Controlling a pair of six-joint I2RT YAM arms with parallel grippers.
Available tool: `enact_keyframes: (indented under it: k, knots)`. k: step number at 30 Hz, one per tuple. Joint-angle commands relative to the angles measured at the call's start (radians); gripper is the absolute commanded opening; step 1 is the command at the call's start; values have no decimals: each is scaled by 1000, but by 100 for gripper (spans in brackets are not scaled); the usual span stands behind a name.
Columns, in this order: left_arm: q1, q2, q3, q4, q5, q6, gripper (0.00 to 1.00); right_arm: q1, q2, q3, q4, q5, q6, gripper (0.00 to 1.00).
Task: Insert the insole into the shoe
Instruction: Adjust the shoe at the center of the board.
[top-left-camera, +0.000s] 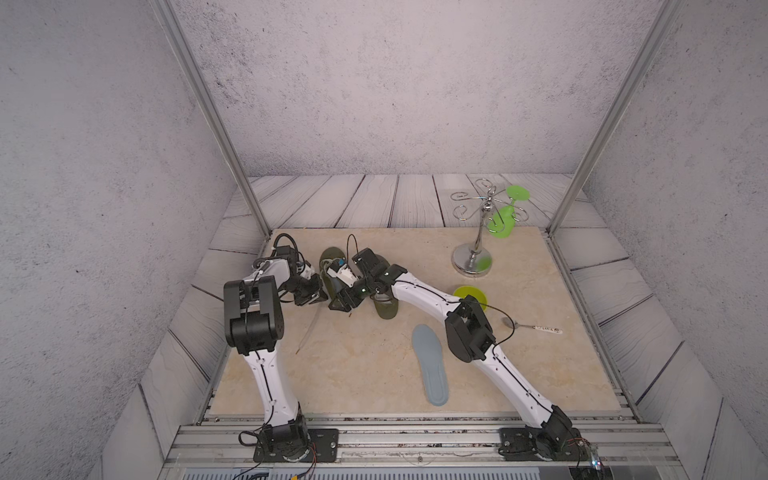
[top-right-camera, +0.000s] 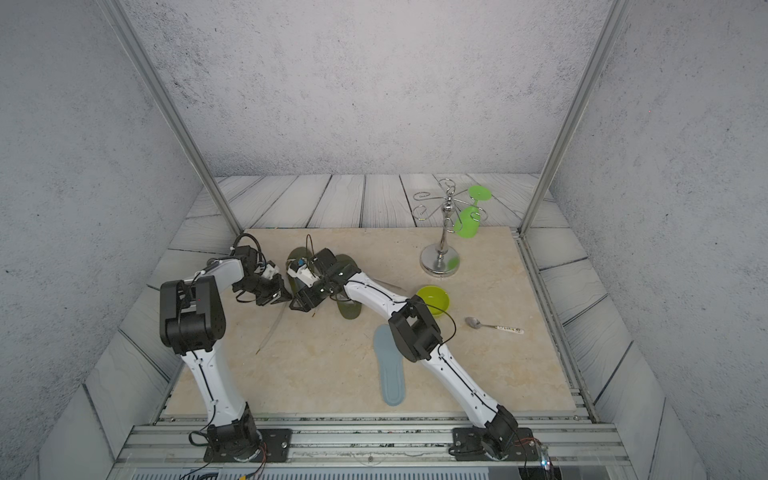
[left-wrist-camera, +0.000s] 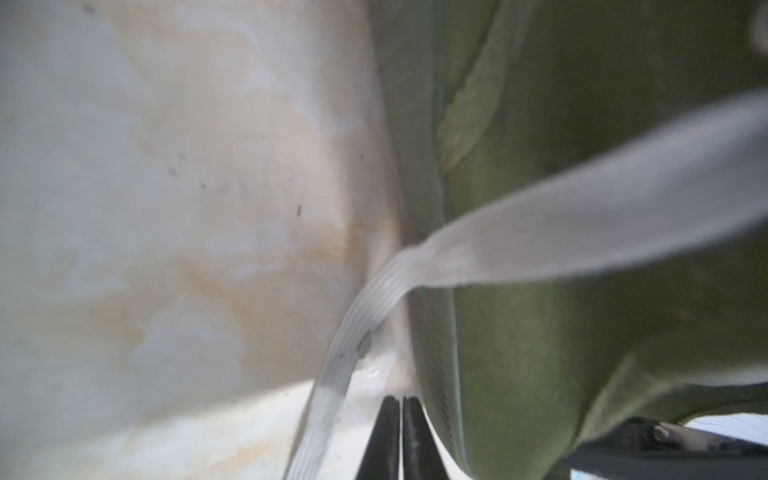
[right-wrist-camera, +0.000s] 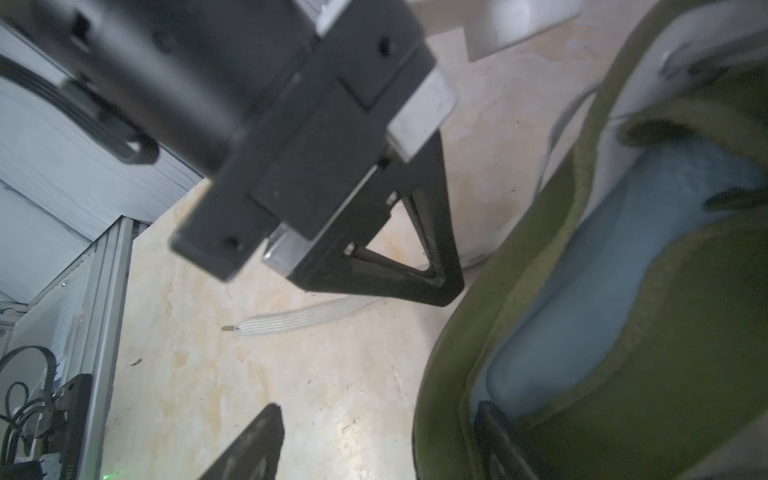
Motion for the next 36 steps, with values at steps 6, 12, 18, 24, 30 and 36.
enact_keyframes:
  k: [6,12,18,24,30,36]
  knots:
    - [7,-8,-29,2,31,9,8,30,-60,-118,32,-97,82,72]
    - [7,-20,-44,-3,28,14,8,20,-64,-123,145,-139,186,72]
    - [7,-32,-50,-11,23,18,7,9,-104,-153,185,-101,206,71]
    - [7,-53,-70,-4,32,15,7,-4,-127,-187,169,85,203,71]
    - [8,-65,-72,-7,32,17,7,-7,-66,-141,181,110,275,72]
    - [7,-64,-68,-5,43,11,7,-5,-12,-86,206,13,327,72]
